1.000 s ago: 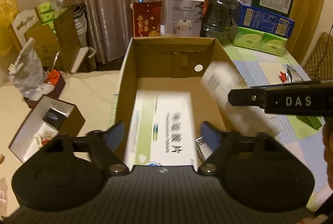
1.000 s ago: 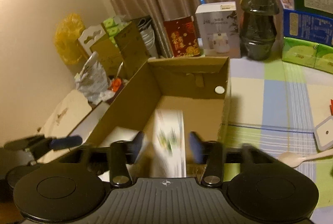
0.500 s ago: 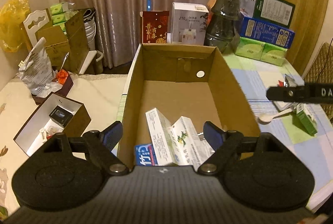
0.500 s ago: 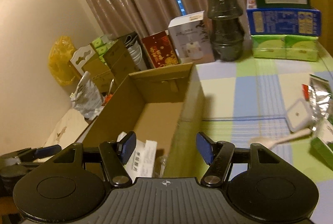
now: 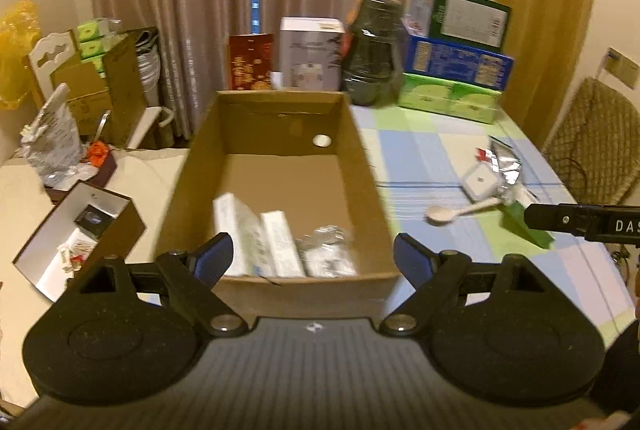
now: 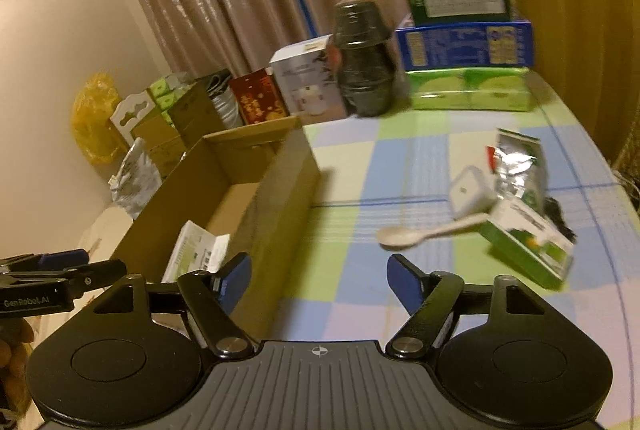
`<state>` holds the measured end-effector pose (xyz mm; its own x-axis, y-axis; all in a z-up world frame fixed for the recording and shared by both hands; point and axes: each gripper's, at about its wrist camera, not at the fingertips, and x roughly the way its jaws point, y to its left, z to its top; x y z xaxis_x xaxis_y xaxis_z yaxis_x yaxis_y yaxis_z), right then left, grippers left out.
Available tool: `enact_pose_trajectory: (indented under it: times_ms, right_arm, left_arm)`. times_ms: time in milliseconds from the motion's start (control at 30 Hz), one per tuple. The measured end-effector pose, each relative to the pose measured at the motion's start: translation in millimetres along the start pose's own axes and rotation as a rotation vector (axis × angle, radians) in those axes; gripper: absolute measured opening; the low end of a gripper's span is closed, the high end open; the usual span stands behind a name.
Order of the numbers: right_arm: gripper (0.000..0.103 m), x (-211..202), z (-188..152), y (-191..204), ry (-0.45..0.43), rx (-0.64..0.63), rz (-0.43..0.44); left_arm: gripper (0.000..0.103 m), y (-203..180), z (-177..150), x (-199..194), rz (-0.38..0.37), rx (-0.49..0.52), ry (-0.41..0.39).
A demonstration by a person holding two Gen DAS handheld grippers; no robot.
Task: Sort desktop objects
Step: 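Move both open tools back toward the spray box and spoon on the table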
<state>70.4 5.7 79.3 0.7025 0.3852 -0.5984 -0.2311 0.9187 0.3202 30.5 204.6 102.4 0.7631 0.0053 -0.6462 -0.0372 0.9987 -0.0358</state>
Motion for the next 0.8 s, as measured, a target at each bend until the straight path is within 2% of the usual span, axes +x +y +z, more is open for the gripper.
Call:
enact_pose_trajectory:
  times_ms: [300, 467, 600, 800]
  right_arm:
    - [0.085, -46.5, -10.0, -47.6, -0.022, 0.073, -0.046]
    - [0.095, -66.5, -18.7, -68.3, -0.037, 0.089, -0.085]
    - [0.097, -76.2, -26.3, -83.7, -0.037, 0.106, -0.106]
    - [0.099, -89.9, -33.7, -105.5, -0.049, 0.121, -0.158]
  left_arm:
    - [0.091, -49.4, -10.2, -7.7, -0.064, 0.012, 0.009]
    - [0.098, -69.8, -14.6, -8.6, -0.088, 0.024, 0.015]
    - [0.102, -82.3, -16.2, -7.5, -0.106, 0.037, 0.025]
    - [0.102, -101.9, -22.2, -3.1, -0.140, 0.056, 0.044]
